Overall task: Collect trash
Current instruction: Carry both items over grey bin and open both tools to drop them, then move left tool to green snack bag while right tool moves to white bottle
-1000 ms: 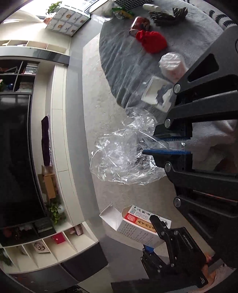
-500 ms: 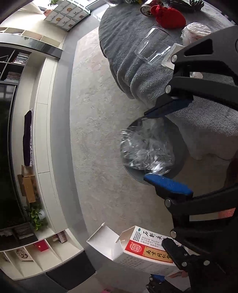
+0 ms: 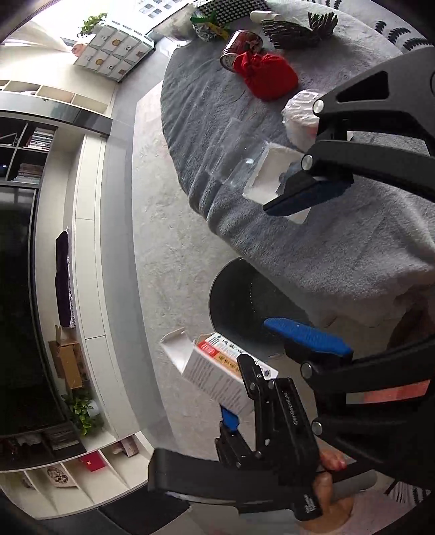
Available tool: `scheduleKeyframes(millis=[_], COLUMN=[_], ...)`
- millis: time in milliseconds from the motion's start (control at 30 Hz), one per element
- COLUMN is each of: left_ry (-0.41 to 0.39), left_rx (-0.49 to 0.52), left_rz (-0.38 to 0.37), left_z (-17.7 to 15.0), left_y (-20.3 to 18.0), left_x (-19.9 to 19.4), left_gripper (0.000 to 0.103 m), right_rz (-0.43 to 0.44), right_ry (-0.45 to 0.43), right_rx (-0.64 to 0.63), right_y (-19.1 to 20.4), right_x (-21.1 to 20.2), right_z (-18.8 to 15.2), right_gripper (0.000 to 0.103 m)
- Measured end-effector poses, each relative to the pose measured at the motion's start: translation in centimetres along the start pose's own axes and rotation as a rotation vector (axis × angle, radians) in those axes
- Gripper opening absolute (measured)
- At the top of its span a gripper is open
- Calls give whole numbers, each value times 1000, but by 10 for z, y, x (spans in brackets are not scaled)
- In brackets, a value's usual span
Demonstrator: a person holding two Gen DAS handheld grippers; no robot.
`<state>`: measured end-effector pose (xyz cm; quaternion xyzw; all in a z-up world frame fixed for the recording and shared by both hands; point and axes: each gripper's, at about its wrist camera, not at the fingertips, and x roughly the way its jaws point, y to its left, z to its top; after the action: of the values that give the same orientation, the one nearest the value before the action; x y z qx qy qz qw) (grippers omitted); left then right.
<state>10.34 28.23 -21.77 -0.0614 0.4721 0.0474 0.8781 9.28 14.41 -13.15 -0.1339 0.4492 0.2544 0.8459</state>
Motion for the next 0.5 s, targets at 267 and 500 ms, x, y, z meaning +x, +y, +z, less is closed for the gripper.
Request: scheduleKeyframes(millis=[267, 500], left_ry=[-3, -11], left_rx=[59, 81], left_rz=[93, 26], left_z=[7, 3], left_y=[-21, -63], left_x=[1, -13], left_gripper=[86, 86], right_rz=[-60, -141], right_ry=[-17, -31], right_rx=[60, 129], right_y=[-39, -81], right_x=[-32, -60], right_z=[-27, -61], right_gripper=[62, 64])
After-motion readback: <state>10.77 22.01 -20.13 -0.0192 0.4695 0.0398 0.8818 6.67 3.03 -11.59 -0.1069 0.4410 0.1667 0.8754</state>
